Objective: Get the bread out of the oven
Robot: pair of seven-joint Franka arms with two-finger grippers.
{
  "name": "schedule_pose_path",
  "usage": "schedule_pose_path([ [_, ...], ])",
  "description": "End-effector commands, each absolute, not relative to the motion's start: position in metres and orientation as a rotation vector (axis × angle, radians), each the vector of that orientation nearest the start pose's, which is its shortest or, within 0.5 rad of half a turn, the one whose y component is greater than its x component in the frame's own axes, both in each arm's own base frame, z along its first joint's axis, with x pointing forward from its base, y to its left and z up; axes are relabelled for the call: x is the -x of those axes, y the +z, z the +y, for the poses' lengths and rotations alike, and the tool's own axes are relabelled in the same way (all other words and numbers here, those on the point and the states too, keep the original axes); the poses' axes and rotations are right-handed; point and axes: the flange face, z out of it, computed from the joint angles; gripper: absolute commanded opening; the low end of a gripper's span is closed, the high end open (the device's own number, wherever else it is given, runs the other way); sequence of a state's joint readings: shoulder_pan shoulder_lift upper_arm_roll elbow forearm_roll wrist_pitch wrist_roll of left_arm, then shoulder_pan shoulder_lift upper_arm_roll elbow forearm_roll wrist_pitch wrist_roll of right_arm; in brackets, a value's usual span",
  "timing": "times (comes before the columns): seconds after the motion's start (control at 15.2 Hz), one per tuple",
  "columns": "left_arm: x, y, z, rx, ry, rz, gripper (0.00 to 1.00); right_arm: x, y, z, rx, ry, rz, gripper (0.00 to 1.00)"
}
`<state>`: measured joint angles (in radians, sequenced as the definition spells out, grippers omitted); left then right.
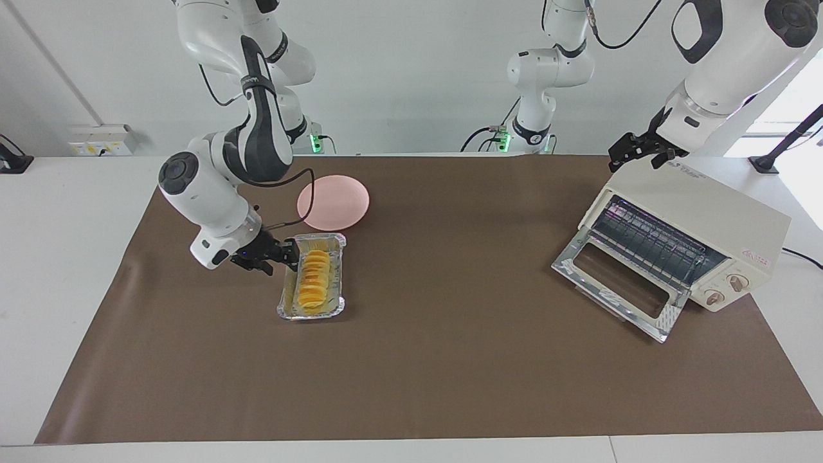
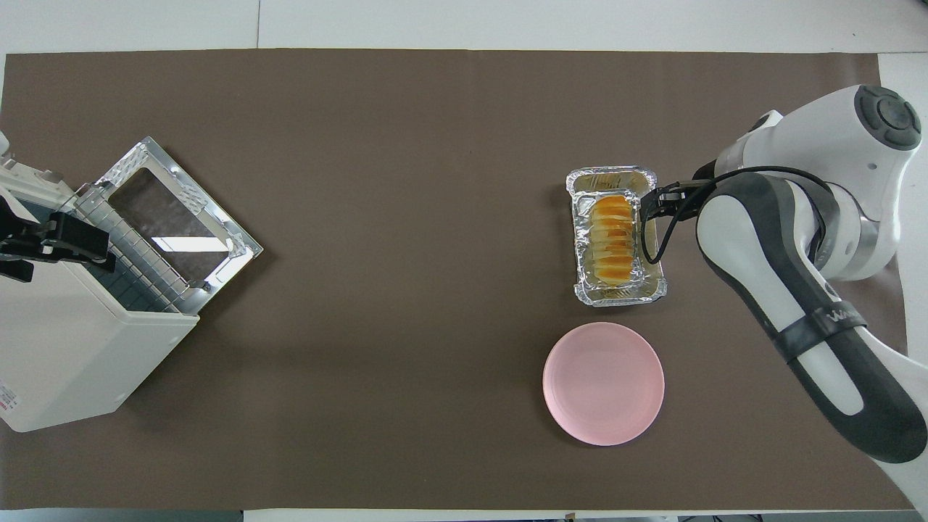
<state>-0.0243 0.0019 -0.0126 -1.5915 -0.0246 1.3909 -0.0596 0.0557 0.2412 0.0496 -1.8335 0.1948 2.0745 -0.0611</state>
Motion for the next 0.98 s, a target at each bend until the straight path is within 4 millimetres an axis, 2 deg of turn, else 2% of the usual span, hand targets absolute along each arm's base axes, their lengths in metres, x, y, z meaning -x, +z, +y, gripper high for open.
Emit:
schedule_pose_path([
  [0.0,-0.527,0.603,-0.020,3.130,0.289,-0.035,1.00,-0.616,0.409,0.123,2.989,-0.029,-0.160,1.00],
  [0.13,-0.527,0.603,-0.020,3.130,0.289,-0.035,1.00,-0.617,0.391,0.135,2.999,-0.049,-0.129,1.00],
  [0.46,-0.527,0.603,-0.020,3.130,0.289,-0.035,1.00,-0.611,0.348,0.134,3.003,-0.052,-0.082,1.00],
  [0.72,-0.527,0.603,-0.020,3.128,0.289,-0.035,1.00,-0.603,0.329,0.134,3.002,-0.025,-0.025,0.97],
  [0.85,-0.527,0.603,-0.020,3.130,0.289,-0.035,1.00,-0.596,0.318,0.135,3.004,-0.027,-0.017,0.87],
  [0.92,-0.527,0.603,-0.020,3.130,0.289,-0.035,1.00,-0.592,0.315,0.143,3.005,-0.025,-0.036,0.73],
])
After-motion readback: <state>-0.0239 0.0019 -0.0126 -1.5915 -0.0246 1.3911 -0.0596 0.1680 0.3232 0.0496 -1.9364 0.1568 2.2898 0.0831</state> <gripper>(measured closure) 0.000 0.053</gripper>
